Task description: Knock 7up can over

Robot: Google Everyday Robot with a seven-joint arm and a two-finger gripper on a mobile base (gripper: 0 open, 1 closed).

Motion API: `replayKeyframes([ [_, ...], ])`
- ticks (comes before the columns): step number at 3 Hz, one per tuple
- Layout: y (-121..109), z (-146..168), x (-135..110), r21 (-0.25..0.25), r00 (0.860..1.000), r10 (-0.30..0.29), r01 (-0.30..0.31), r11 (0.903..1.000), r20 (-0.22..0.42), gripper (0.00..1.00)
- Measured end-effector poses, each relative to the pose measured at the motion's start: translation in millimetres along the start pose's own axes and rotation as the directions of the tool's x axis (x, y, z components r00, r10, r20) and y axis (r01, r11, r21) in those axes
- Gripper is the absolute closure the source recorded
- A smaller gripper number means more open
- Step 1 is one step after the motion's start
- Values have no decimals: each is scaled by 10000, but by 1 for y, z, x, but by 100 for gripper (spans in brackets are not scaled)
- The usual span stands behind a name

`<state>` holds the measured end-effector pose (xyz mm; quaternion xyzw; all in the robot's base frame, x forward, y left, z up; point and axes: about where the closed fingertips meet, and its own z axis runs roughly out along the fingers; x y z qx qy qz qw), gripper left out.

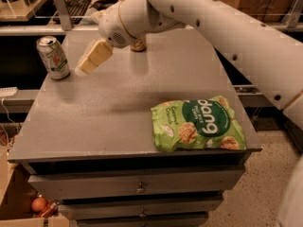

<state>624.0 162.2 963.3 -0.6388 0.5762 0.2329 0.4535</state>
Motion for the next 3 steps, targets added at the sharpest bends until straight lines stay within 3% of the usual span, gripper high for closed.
replayKeyframes([
  [1, -34, 58, 5, 120, 9980, 220, -228, 9997, 597, 0],
  [2, -47, 104, 10, 15, 9947, 533, -536, 9986, 880, 0],
  [3, -43, 152, 6, -571, 9877, 1104, -1046, 9929, 1104, 3],
])
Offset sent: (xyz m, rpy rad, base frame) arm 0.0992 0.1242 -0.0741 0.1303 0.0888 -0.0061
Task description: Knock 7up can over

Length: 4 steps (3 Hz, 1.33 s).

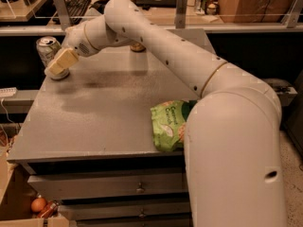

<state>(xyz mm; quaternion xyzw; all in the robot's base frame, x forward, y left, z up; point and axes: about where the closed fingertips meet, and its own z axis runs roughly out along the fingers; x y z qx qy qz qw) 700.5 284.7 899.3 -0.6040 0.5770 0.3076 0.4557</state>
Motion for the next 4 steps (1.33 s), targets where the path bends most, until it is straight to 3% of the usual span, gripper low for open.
replayKeyframes([
  [1, 8, 23, 2, -433, 9992, 403, -402, 9983, 13, 25],
  [2, 12, 28, 6, -552, 9973, 727, -724, 9958, 34, 47],
  [3, 10, 4, 7, -119, 9971, 757, -756, 9971, 53, 72],
  [4, -3, -67, -5, 540, 9964, 239, -196, 9984, -809, 100],
])
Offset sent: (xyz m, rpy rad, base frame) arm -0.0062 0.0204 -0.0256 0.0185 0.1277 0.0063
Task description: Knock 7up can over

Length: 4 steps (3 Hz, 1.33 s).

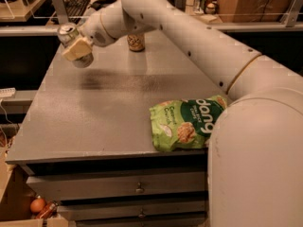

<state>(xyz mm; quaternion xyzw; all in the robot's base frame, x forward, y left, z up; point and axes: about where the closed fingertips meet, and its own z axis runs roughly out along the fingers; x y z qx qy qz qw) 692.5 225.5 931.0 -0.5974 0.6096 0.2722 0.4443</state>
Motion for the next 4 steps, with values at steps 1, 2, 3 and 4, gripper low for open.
replayKeyframes([
  [1, -18, -52, -1, 156, 9901, -409, 434, 9989, -1345, 100],
  [2, -22, -76, 11, -143, 9490, -813, 808, 9966, -3045, 100],
  [3, 1, -85, 41, -1182, 8697, -1230, 750, 9901, -4780, 100],
  [4, 35, -91, 75, -2432, 7614, -1730, 208, 9697, -6248, 100],
])
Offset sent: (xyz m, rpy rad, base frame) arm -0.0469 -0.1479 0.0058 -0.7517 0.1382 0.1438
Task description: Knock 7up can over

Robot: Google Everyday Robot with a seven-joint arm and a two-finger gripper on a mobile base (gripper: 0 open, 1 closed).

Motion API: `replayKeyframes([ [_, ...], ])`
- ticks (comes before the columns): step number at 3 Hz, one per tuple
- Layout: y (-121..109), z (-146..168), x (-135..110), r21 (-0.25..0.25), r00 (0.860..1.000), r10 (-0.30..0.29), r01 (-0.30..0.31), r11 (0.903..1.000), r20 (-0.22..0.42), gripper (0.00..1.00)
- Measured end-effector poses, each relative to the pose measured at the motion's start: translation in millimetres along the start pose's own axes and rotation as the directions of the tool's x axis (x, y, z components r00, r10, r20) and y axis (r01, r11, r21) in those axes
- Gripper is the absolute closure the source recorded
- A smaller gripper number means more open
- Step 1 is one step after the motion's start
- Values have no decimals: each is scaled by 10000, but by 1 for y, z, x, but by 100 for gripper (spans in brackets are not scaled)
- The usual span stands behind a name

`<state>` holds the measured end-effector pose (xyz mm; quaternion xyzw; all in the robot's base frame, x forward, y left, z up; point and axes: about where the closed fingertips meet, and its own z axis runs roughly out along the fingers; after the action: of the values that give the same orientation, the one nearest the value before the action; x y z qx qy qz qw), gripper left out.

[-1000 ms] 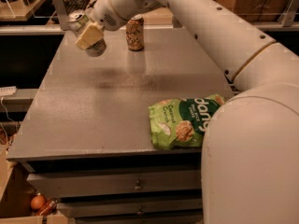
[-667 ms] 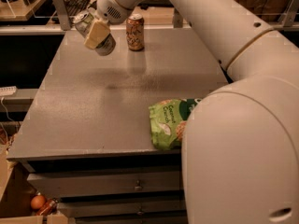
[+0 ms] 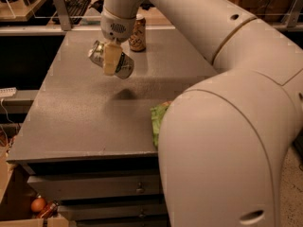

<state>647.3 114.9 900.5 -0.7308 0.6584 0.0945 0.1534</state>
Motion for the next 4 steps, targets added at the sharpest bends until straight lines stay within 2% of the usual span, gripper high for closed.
replayKeyframes([
  [1, 23, 14, 12, -809, 9929, -199, 104, 9967, -1174, 82],
  [2, 41, 31, 8, -1382, 9825, -684, 445, 9894, -1732, 51],
  [4, 57, 45, 0, -1792, 9770, -1128, 801, 9806, -1807, 5],
])
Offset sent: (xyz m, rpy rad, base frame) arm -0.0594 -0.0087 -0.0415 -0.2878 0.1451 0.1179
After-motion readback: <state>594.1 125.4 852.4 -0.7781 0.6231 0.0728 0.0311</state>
